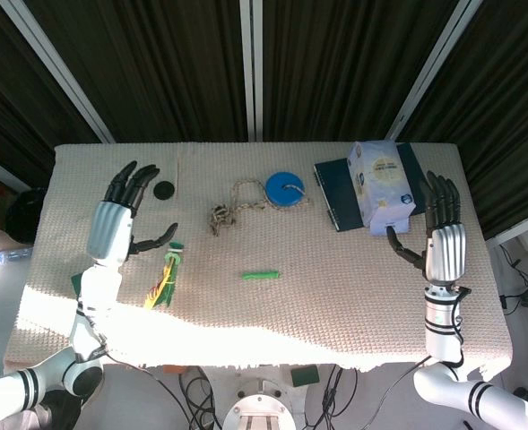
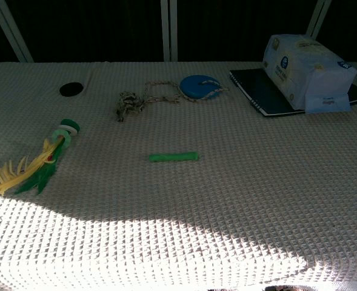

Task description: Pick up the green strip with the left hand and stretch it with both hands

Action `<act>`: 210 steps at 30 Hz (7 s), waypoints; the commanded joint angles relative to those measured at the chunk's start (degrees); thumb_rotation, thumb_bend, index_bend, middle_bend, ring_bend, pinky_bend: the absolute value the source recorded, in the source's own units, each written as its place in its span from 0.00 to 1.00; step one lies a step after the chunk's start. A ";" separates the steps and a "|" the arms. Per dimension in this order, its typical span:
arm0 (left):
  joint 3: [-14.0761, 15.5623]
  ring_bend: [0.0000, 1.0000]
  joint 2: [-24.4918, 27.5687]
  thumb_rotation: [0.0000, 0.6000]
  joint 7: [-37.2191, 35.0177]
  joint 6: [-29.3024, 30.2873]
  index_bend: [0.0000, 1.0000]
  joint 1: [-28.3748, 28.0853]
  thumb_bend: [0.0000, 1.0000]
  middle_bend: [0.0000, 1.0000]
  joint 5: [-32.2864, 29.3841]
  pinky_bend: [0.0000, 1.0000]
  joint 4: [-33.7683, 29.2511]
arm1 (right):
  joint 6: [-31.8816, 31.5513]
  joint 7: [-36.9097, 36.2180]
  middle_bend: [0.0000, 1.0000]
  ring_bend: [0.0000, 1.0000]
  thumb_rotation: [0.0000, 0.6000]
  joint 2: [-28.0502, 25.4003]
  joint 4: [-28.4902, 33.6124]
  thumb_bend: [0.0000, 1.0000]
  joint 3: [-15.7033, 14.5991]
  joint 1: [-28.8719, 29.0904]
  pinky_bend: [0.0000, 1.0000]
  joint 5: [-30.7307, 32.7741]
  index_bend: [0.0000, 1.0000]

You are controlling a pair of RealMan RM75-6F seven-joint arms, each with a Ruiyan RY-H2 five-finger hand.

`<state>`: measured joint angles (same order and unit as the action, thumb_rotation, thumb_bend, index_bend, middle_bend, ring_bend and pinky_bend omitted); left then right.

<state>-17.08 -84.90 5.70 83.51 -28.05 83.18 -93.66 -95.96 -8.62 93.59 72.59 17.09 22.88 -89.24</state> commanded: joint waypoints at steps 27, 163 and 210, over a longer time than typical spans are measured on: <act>9.68 0.13 -12.03 0.60 10.90 -15.50 0.25 -3.88 0.22 0.25 -6.48 0.20 4.48 | 1.52 -0.11 0.00 0.00 1.00 -5.22 3.18 0.29 -2.49 -2.99 0.00 1.63 0.00; 1.48 0.22 13.87 1.00 56.56 -17.40 0.58 -20.37 0.34 0.40 -15.15 0.24 -22.50 | 37.24 -71.79 0.08 0.00 1.00 23.78 -18.84 0.18 -0.98 24.55 0.00 2.19 0.29; 6.41 0.22 11.84 1.00 51.82 -15.00 0.58 -21.44 0.34 0.40 -13.19 0.24 -18.70 | 36.09 -75.74 0.14 0.00 1.00 24.32 -20.09 0.37 -1.29 28.19 0.00 4.58 0.51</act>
<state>-10.67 -73.06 57.53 68.51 -49.48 69.98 -112.37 -59.88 -84.36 117.90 52.51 15.81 51.06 -84.67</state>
